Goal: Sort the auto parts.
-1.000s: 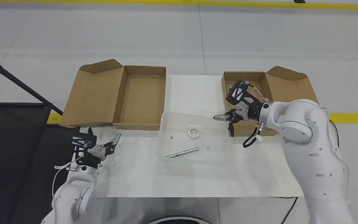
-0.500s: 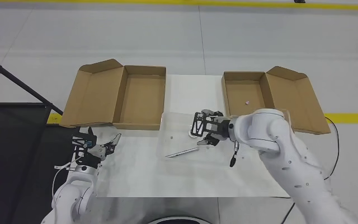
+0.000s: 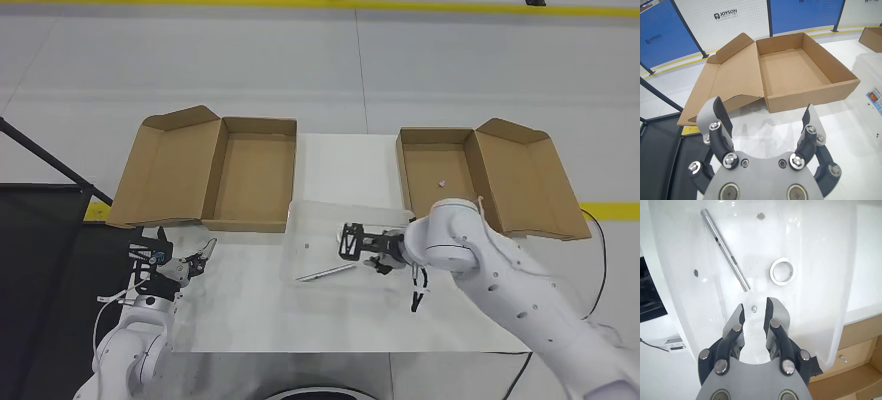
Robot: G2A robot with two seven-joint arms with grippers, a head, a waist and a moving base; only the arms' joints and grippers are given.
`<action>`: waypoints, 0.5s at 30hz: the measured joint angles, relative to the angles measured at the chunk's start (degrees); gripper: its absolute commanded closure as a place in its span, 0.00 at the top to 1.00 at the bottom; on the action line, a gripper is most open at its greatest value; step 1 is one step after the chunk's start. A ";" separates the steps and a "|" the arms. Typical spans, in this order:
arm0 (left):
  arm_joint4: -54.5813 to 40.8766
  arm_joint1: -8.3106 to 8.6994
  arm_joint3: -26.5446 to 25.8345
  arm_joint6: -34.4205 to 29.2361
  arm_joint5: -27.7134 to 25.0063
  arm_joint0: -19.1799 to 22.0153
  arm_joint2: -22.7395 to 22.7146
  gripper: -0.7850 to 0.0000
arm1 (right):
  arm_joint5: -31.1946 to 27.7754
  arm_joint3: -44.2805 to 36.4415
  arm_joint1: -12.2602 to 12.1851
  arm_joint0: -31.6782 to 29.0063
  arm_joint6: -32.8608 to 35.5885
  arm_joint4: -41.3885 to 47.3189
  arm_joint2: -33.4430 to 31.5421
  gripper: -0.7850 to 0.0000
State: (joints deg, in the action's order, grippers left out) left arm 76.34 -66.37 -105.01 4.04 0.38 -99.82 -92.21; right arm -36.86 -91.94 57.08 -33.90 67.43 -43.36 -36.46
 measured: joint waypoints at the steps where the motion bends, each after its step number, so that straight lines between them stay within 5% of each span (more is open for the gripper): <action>1: 0.00 0.00 0.00 0.00 0.00 0.00 0.00 1.00 | 0.24 0.43 -0.19 0.66 0.24 0.76 0.96 0.35; 15: 0.00 0.00 0.00 0.00 0.00 0.00 0.00 1.00 | 2.63 5.50 -0.14 6.51 2.50 6.18 8.49 0.34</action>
State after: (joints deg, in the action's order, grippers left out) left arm 76.34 -66.37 -105.01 4.04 0.38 -99.82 -92.21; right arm -34.23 -86.44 56.94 -27.38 69.93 -37.18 -27.96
